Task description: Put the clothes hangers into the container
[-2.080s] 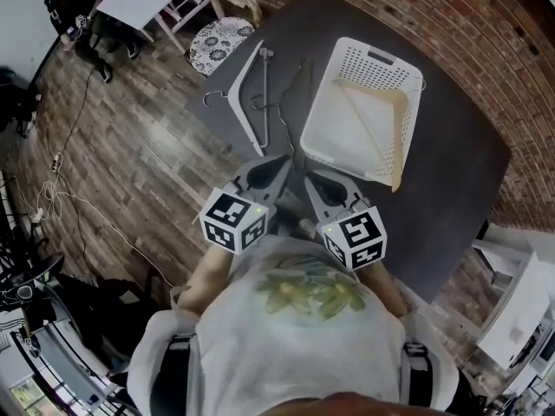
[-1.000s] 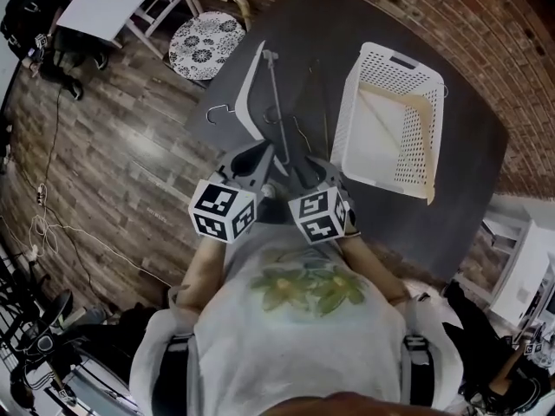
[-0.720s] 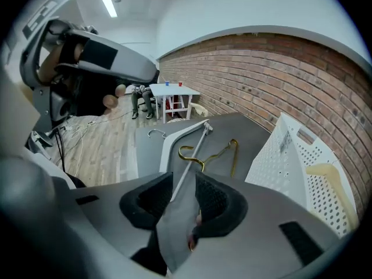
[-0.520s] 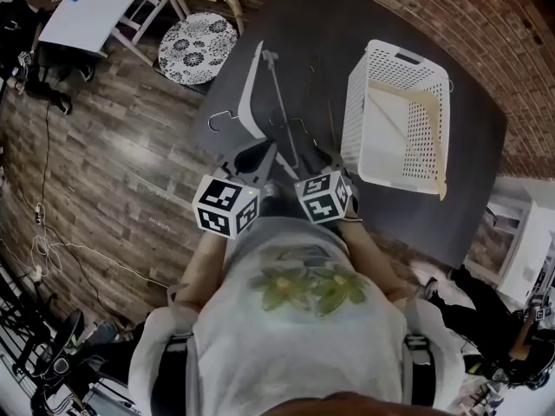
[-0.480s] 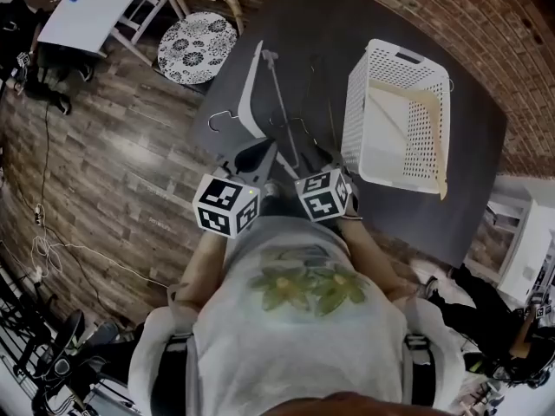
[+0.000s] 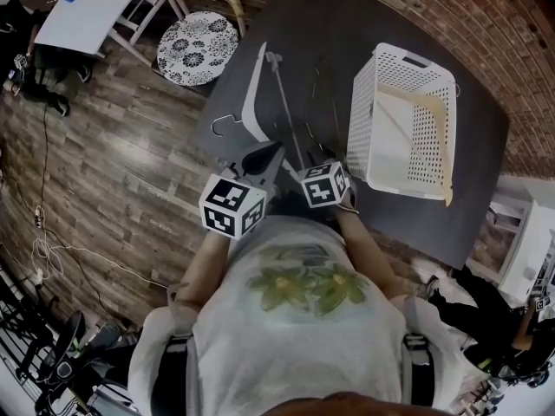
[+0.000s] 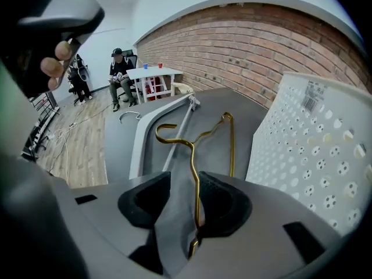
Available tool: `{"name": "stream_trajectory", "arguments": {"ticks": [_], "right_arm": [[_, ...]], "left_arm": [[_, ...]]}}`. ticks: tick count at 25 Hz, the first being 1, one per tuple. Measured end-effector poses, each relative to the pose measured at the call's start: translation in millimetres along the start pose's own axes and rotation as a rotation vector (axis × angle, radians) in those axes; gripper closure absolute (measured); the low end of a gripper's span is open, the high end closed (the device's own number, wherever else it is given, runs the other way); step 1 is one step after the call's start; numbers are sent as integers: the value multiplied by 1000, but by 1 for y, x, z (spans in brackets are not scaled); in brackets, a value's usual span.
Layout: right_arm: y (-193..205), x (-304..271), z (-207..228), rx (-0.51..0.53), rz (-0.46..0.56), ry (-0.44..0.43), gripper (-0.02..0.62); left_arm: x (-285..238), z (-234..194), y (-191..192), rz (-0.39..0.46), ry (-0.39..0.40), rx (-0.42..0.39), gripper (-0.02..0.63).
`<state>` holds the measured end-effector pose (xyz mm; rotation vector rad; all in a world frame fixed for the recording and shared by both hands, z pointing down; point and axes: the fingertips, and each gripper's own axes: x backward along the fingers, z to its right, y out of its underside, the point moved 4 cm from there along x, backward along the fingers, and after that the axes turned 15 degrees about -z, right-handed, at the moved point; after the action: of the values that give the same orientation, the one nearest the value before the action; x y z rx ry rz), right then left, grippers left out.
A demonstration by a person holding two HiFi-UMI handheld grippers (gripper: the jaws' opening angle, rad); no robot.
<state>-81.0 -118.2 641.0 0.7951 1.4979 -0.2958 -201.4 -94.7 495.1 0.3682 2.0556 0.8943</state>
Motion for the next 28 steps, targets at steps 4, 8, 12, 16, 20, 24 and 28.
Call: {"name": "stream_trajectory", "arguments": {"ticks": [4,8,12,16,20,24,28], "right_arm": [[-3,-17,8,-53,-18,1,439],[-5,-28,11,-77,-48,-6,437],[-4,-39,12,-71,-85,-10,437],[1,-53,12,-97,-120,-47,439],[5,-60,12,-106,-159,-76,442],[6,-61,12,-104,-164,-72,521],[7,-60,13,-107,-165,-64,549]], "left_arm": [[-7,-4,4,-18,17,0,577],[-10,-4,1,-22,30,-2,577],[-14,-5,-4,-24,38,-9,577],[-17,-6,-4,-34,43,-13,577],[-18,-8,-2,-46,40,-15,577],[-17,-9,-1,-52,38,-16,577],[-15,-8,1,-48,34,-14,577]]}}
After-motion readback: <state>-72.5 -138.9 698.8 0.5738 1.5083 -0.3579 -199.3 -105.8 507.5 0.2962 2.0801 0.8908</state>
